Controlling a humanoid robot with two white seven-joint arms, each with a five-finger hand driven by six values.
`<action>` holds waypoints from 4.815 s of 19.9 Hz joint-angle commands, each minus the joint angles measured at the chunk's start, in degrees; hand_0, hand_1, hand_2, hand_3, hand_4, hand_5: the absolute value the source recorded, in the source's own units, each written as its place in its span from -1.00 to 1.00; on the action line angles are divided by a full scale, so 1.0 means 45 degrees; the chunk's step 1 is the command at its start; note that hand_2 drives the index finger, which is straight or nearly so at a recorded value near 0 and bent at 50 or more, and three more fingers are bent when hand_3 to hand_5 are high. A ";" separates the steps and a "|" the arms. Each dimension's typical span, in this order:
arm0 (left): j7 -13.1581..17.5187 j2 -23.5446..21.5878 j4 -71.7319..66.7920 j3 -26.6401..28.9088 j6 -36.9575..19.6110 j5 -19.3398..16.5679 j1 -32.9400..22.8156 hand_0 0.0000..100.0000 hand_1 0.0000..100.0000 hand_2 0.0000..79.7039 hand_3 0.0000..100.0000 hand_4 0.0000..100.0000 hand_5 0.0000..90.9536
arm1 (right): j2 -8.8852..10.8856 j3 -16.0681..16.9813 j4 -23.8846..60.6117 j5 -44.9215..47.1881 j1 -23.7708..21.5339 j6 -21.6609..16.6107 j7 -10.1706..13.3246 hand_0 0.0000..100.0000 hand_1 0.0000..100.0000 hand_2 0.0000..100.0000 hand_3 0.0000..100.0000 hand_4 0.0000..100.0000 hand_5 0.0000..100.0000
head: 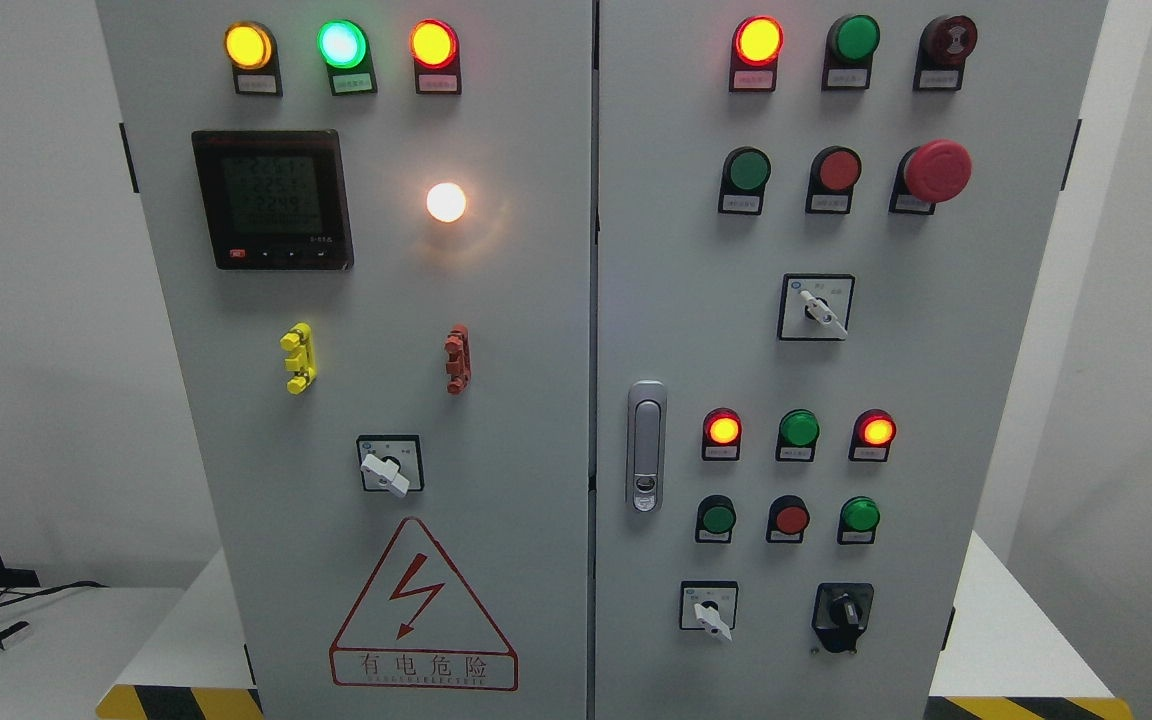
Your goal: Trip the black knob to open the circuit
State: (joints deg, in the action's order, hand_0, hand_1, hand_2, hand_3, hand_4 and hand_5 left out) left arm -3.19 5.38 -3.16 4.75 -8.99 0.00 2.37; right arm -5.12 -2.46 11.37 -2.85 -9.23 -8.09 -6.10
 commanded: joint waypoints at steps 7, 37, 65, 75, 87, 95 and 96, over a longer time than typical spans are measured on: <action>0.0006 -0.0004 0.0000 0.0000 0.0006 -0.0391 0.0001 -0.76 -0.22 -1.00 -1.00 -1.00 -1.00 | -0.0015 0.0000 0.0031 0.0008 0.0000 -0.0018 -0.0031 -0.90 -0.80 -0.91 -0.71 -0.88 -0.86; 0.0006 -0.0004 0.0000 0.0000 0.0006 -0.0391 0.0001 -0.76 -0.22 -1.00 -1.00 -1.00 -1.00 | 0.3188 0.2515 2.0455 0.3563 -1.2695 -0.6991 -0.0951 -0.90 -0.63 -0.68 -0.36 -0.47 -0.50; 0.0006 -0.0004 0.0000 0.0000 0.0006 -0.0391 0.0001 -0.76 -0.22 -1.00 -1.00 -1.00 -1.00 | 0.3305 0.5374 2.3256 0.5028 -0.2679 0.2324 0.0494 -0.72 0.13 -0.25 1.00 1.00 0.91; 0.0006 -0.0004 0.0000 0.0000 0.0006 -0.0391 0.0001 -0.76 -0.22 -1.00 -1.00 -1.00 -1.00 | 0.3325 0.4045 2.2356 0.3271 -0.1349 0.2520 0.1315 -0.51 0.50 -0.29 1.00 1.00 0.91; 0.0006 -0.0004 0.0000 0.0000 0.0006 -0.0391 0.0001 -0.76 -0.22 -1.00 -1.00 -1.00 -1.00 | 0.3305 0.2814 2.2336 0.2996 -0.0744 0.3144 0.1940 -0.45 0.52 -0.21 1.00 1.00 0.91; 0.0006 0.0015 0.0000 0.0000 0.0006 -0.0391 0.0001 -0.76 -0.22 -1.00 -1.00 -1.00 -1.00 | 0.3091 0.1936 2.1848 0.2996 0.1054 0.4239 0.2351 -0.39 0.47 -0.18 1.00 1.00 0.91; 0.0006 -0.0004 0.0000 0.0000 0.0006 -0.0391 0.0001 -0.76 -0.22 -1.00 -1.00 -1.00 -1.00 | 0.3071 0.1818 2.1848 0.2996 0.1054 0.4278 0.2371 -0.38 0.45 -0.18 1.00 1.00 0.91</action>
State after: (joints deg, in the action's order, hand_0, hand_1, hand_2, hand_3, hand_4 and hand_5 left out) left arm -3.19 5.38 -3.16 4.75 -8.99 0.00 2.37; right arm 9.47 10.92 111.30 10.78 -7.94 10.44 4.28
